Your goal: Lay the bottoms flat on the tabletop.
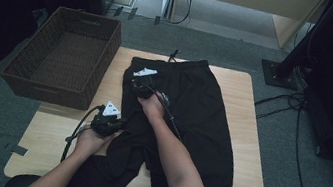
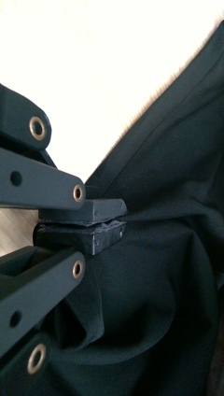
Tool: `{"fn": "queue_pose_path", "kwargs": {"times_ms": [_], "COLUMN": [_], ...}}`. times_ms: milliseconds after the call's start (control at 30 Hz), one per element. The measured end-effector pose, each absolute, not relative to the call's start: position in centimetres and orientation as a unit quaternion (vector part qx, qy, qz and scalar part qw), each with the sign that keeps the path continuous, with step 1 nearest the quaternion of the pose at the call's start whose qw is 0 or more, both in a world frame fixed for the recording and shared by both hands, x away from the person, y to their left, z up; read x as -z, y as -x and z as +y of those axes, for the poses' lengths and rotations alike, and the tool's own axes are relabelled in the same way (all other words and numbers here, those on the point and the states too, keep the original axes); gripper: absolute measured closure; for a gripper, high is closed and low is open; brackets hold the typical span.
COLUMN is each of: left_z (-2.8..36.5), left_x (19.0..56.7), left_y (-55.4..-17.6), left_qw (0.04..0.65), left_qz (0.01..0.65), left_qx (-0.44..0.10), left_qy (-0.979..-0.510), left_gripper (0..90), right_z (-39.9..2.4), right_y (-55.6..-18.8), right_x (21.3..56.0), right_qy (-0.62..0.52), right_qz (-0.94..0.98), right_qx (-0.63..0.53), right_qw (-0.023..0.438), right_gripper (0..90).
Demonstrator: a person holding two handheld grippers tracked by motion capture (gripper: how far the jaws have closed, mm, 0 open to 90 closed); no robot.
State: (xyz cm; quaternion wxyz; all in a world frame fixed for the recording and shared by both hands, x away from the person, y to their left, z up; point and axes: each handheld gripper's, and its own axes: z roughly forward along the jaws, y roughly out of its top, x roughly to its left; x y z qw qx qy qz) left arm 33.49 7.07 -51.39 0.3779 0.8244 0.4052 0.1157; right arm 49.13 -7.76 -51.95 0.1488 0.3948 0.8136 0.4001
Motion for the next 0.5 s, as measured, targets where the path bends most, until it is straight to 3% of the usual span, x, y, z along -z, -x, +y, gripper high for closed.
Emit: {"fn": "queue_pose_path", "kwargs": {"times_ms": [233, 500], "left_z": [7.5, 8.0], "left_x": [49.6, 44.4], "left_y": [-34.6, -35.2], "left_qw": [0.403, 0.448], "left_qz": [0.415, 0.389], "left_qx": [-0.104, -0.142], "left_qy": [-0.809, -0.792], "left_gripper": [90.0, 90.0], "right_z": [-8.2, -8.8], "right_y": [-50.1, -51.1], "right_x": [51.0, 44.7], "right_qy": [-0.427, -0.433], "right_qz": [0.799, 0.765], "right_qx": [-0.403, -0.457], "right_qw": [0.127, 0.138], "right_gripper": [86.9, 87.1]}}
